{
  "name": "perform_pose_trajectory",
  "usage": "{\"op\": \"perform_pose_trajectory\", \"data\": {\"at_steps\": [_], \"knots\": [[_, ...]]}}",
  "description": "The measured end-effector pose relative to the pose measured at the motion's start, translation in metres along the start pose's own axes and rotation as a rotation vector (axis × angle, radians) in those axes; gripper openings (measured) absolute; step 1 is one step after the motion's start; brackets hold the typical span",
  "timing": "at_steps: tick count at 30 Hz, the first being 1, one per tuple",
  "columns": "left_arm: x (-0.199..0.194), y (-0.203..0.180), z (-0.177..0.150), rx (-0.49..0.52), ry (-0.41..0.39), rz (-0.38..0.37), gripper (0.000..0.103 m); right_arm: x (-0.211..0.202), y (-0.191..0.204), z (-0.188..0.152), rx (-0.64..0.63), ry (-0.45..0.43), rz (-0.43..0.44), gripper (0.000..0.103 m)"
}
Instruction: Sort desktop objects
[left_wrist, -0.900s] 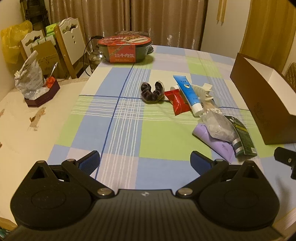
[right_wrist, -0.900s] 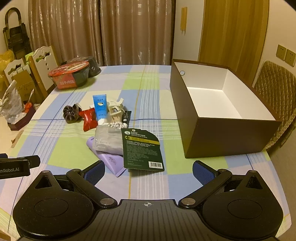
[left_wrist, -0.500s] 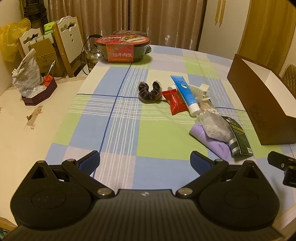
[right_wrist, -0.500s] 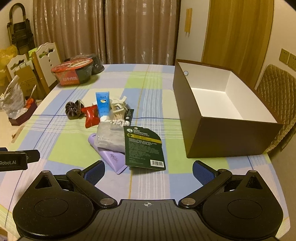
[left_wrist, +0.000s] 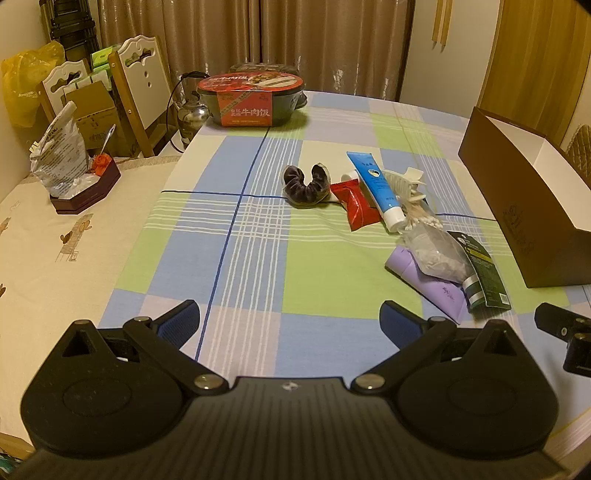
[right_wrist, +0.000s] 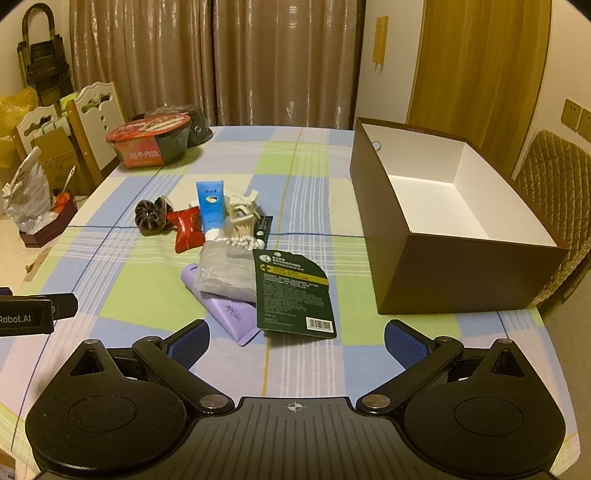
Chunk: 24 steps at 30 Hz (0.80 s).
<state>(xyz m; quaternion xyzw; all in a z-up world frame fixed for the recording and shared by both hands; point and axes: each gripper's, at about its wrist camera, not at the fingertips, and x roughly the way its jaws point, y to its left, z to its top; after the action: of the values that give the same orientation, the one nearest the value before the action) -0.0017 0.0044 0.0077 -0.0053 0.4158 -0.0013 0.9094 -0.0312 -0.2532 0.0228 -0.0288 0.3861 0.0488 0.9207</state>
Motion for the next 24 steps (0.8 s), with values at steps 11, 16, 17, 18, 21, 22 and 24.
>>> {"op": "perform_pose_trajectory", "data": {"at_steps": [11,16,17,18,21,22,24], "knots": [[0.004,0.004,-0.004,0.008,0.004,-0.015,0.102,0.004,0.004,0.000,-0.018,0.028,-0.004,0.103],[0.008,0.003,-0.008,0.012,0.012,-0.035,0.102,0.006,0.004,0.000,-0.035,0.038,-0.007,0.103],[0.008,0.002,-0.009,0.018,0.010,-0.040,0.102,0.006,0.003,0.000,-0.033,0.039,-0.006,0.103],[0.008,0.001,-0.009,0.022,0.009,-0.044,0.102,0.006,0.001,0.000,-0.029,0.039,-0.005,0.103],[0.009,-0.001,-0.009,0.018,0.008,-0.061,0.102,0.007,-0.004,0.000,-0.015,0.041,0.000,0.103],[0.009,-0.002,-0.009,0.014,0.009,-0.069,0.102,0.008,-0.005,0.000,-0.013,0.043,0.002,0.103],[0.009,-0.004,-0.009,0.011,0.008,-0.079,0.102,0.009,-0.007,-0.001,-0.011,0.046,0.006,0.103]]}}
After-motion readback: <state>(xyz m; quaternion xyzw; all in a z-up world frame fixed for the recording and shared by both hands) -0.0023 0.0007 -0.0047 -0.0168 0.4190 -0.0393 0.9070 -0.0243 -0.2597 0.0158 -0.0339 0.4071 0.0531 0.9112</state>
